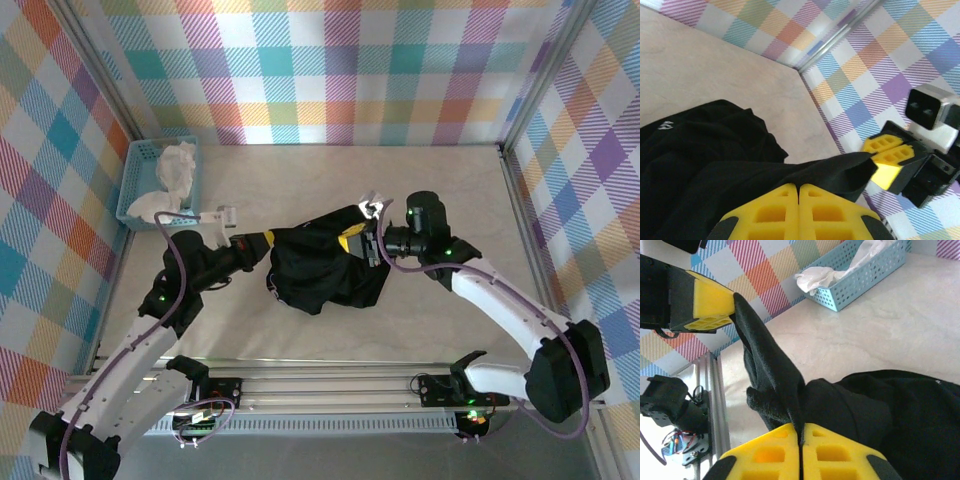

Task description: Fold the inside-out t-shirt

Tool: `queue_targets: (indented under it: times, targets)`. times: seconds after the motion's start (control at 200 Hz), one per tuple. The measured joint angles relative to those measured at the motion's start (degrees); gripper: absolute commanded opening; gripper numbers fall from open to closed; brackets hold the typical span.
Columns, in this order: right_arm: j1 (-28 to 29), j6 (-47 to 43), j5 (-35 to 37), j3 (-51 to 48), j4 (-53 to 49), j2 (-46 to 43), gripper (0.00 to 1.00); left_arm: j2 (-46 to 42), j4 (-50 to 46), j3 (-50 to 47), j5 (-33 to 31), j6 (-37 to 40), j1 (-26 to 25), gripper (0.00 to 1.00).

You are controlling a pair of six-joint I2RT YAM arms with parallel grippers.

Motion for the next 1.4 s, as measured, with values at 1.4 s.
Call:
queue_targets:
  times: [1.4]
  targets:
    - [28.2,-45.42,57.51,8.39,-8.17,13.62,0.08,1.36,3.39,0.66,7.21,-0.79,0.0,0.0]
